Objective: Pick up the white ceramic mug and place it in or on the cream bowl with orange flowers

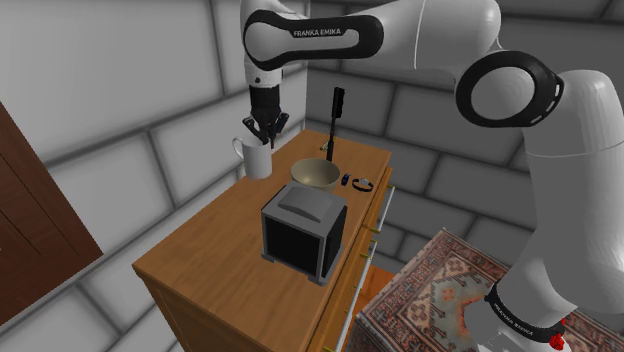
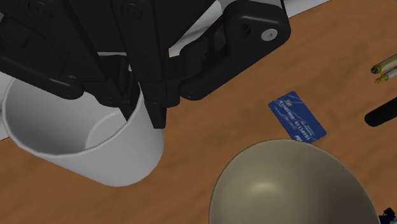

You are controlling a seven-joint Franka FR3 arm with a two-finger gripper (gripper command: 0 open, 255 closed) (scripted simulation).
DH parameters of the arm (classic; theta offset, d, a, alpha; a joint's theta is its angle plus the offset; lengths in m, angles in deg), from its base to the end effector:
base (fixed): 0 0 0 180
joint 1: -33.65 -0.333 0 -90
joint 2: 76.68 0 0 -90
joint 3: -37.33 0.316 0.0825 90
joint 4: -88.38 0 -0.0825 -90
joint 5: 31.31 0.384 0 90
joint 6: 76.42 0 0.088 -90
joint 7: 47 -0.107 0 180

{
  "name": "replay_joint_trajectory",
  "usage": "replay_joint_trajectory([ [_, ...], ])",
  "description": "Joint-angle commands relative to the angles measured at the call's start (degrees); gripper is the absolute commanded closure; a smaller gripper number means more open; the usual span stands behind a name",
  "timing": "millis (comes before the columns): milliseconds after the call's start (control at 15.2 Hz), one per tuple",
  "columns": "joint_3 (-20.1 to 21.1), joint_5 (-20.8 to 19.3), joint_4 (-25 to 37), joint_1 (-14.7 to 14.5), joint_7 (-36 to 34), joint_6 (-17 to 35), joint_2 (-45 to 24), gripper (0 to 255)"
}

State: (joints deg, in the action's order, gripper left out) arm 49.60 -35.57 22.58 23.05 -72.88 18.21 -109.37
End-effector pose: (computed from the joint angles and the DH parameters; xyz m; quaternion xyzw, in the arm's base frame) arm 0.6726 0.2326 0.4725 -0.9987 0.0371 0.0340 0.0077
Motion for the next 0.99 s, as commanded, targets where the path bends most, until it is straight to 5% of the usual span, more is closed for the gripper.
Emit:
replay_joint_trajectory([
  [0, 0.0, -0.1, 2.2, -0.2, 0.0, -1.8, -0.4, 255],
  [660, -0.1, -0.5, 14.8, -1.4, 0.0, -11.2, -3.5, 255],
  [924, -0.3, 1.2, 0.4, 3.4, 3.5, -7.0, 6.6, 255],
])
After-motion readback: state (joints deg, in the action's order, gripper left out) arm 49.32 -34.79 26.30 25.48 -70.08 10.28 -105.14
